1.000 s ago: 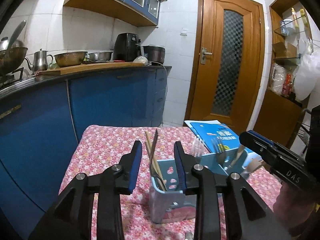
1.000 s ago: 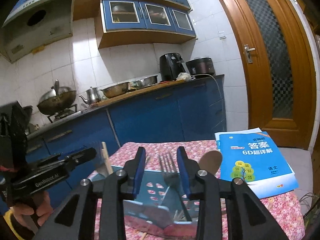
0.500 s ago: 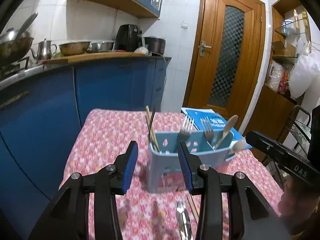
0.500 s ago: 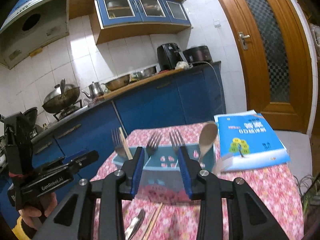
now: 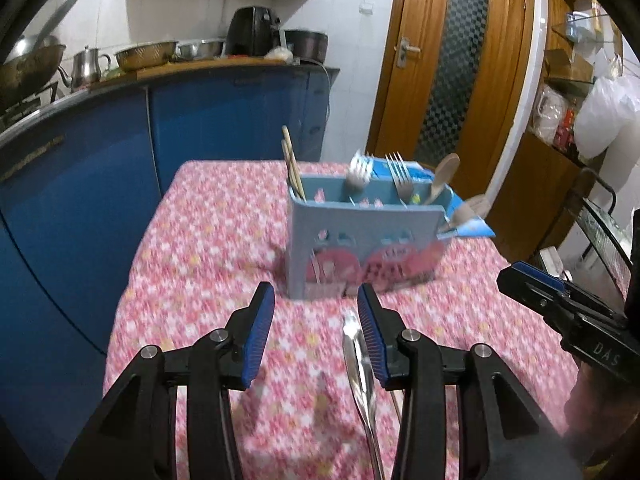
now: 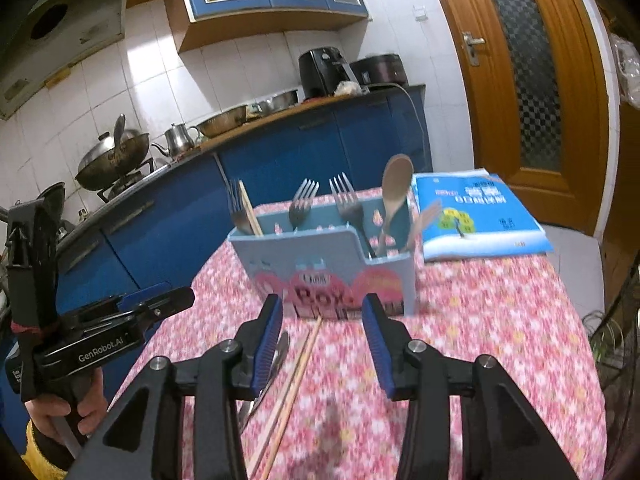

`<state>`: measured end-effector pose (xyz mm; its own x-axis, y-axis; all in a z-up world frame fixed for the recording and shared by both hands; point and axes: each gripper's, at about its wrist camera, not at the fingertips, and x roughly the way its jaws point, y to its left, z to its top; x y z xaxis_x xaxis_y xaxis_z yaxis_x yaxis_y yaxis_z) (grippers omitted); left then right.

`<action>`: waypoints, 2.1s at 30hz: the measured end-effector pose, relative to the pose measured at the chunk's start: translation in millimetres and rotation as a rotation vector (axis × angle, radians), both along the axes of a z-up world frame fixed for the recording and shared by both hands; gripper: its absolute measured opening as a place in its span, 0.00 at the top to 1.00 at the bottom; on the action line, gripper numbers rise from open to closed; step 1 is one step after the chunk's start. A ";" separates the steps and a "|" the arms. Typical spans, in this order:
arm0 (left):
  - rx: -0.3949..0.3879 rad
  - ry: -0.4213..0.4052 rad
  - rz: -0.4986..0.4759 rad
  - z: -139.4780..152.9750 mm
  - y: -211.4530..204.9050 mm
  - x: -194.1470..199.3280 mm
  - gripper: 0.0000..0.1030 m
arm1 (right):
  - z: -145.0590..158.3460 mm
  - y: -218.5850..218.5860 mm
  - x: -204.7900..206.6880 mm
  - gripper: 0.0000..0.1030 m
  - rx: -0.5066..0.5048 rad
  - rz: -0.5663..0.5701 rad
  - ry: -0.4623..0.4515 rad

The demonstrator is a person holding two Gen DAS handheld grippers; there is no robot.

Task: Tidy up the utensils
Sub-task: 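Move both tools back to the silver knife and chopsticks on the cloth, then grasp the long silver knife with the left tool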

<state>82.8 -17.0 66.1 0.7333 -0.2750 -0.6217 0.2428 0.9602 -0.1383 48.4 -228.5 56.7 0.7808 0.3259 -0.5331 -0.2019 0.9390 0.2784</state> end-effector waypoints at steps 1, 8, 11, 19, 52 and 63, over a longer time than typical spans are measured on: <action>0.004 0.014 -0.004 -2.7 -1.5 -3.0 0.57 | -1.7 -0.7 -2.3 0.56 0.001 -0.003 0.006; 0.023 0.090 -0.017 -18.6 -8.5 -14.2 0.57 | -18.4 -9.7 -17.6 0.53 0.027 -0.030 0.059; 0.026 0.123 -0.022 -27.2 -11.5 -17.6 0.57 | -24.5 -14.2 -22.9 0.51 0.038 -0.037 0.073; 0.053 0.210 -0.025 -51.6 -19.1 -20.4 0.57 | -37.3 -25.8 -33.1 0.49 0.044 -0.059 0.099; 0.132 0.303 -0.070 -85.5 -52.5 -5.4 0.84 | -62.4 -46.0 -34.8 0.46 0.096 -0.081 0.169; -0.010 0.266 -0.033 -75.0 -18.1 -15.5 0.84 | -58.4 -27.8 -31.0 0.46 0.048 -0.048 0.176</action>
